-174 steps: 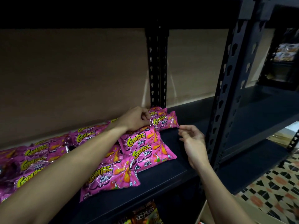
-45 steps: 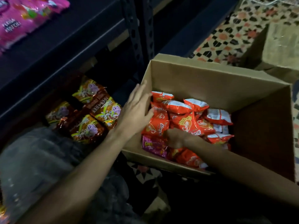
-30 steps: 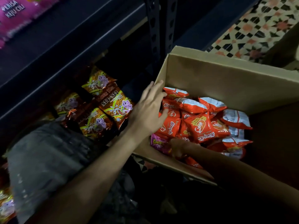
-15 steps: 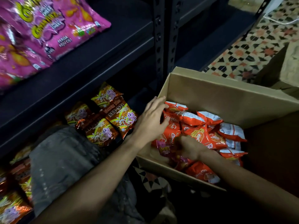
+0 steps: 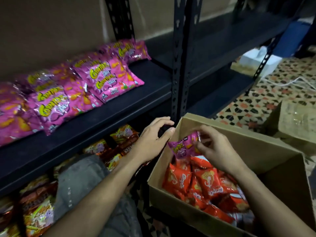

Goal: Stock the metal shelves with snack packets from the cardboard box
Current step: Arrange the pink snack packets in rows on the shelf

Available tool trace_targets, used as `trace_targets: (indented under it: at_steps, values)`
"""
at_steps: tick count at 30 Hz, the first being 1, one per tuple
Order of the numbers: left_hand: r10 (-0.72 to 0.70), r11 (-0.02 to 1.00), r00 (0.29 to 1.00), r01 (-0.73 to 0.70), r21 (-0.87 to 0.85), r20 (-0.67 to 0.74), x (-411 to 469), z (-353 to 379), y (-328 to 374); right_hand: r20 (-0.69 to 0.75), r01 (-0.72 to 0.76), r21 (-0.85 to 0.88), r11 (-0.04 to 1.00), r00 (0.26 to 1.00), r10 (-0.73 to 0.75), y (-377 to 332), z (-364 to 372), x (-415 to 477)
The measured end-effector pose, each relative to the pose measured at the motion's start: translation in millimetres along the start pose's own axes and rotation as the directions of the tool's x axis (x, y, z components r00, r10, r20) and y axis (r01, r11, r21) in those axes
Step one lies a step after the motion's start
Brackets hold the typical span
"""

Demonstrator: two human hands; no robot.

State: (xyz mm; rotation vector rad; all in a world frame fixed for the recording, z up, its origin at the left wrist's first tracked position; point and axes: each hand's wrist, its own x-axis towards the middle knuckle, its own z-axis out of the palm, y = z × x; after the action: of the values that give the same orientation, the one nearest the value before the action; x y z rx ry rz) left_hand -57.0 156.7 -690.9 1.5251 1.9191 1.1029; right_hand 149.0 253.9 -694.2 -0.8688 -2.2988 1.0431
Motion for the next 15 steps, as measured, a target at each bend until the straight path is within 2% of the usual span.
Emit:
trace_targets:
  at_steps: [3,8,13,15]
  values:
    - [0.076,0.996,0.994,-0.079,-0.031,-0.073,-2.0,-28.4,26.6,-0.066,0.071,0.102,0.992,0.996,-0.064,-28.5,-16.5,13.3]
    - [0.148,0.989,0.983,-0.148,0.008,-0.110,-6.6,-70.9,59.1,-0.162,0.182,0.241,0.953,0.976,-0.146,-76.3,-30.8,35.3]
    - [0.168,0.984,0.973,-0.158,0.080,-0.155,1.8,-112.5,74.5,-0.216,0.250,0.386,0.888,0.960,-0.177,-119.9,-34.2,59.7]
    - [0.137,0.985,0.983,-0.122,0.125,-0.120,7.4,-129.9,81.0,-0.223,0.244,0.463,0.852,0.963,-0.155,-135.1,-34.1,68.4]
